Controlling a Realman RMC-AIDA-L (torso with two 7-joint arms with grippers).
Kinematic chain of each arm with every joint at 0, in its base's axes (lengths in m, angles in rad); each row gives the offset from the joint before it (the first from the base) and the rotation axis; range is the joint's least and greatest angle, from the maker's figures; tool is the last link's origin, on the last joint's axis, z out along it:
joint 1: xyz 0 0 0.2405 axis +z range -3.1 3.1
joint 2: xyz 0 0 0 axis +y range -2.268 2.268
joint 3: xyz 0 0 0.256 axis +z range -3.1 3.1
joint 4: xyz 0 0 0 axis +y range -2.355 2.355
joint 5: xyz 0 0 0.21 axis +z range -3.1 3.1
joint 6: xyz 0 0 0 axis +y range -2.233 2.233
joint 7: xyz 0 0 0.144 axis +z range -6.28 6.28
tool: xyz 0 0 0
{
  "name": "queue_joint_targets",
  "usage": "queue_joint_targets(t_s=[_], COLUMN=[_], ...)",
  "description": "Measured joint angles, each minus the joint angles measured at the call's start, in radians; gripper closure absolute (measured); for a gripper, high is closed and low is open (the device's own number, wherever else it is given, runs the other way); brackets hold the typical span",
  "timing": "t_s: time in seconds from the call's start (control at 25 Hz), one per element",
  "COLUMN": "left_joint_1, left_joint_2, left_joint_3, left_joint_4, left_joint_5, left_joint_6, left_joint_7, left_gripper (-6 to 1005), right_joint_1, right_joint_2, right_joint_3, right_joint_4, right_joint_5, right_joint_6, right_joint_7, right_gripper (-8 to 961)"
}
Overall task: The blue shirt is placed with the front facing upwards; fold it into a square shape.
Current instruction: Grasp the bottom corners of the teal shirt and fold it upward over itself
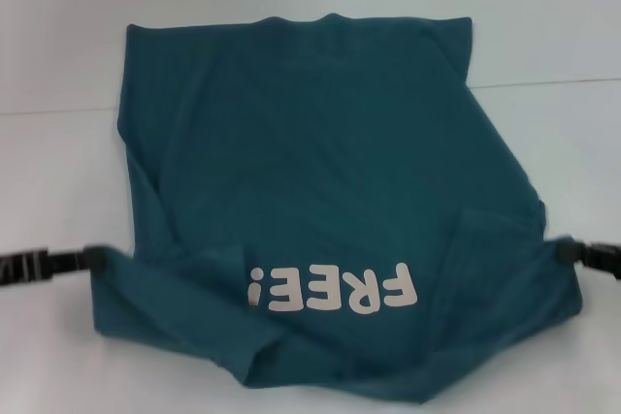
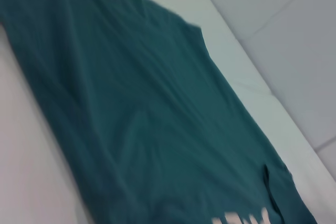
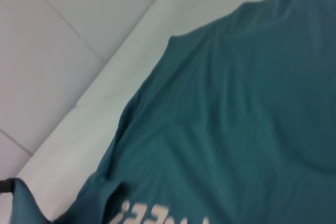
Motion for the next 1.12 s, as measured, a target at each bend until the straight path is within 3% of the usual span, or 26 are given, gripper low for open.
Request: queue_joint_targets(t_s=[0.4,0.68,0.84,1.12], left_joint_1=[-0.089,-0.146,-0.182,-0.232], left_joint_2=[0.027,0.03,0.03,0.03], left_joint_3=[0.004,0.01,0.013,0.017], left_joint_4=[-0.057,-0.123,-0.163,-0.203], left_joint_5=[-0.099,-0.165,-0.203,-0.217], left_joint_6=[-0.179,-0.338,-0.432,-0.532], left_joint_7=[-0.033,-0.019,0.007,0.035], left_gripper=[916,906,900,889], right_joint_1=[0.151,0.252,0.298,0.356], right_joint_2=[0.0,0.004,0.017,0.027], right_joint_3=[-0.011,-0.019,-0.049,-0.09], right_joint_4=[0.021,0.088,0.107,0.121], right_joint_5=[0.009,0.009,0.009,0.01], right_joint_6=[0.193,0.389,0.505,0.615], right_joint_7=[0.02,0.015,0.004,-0.005], right_gripper=[919,919,919,919])
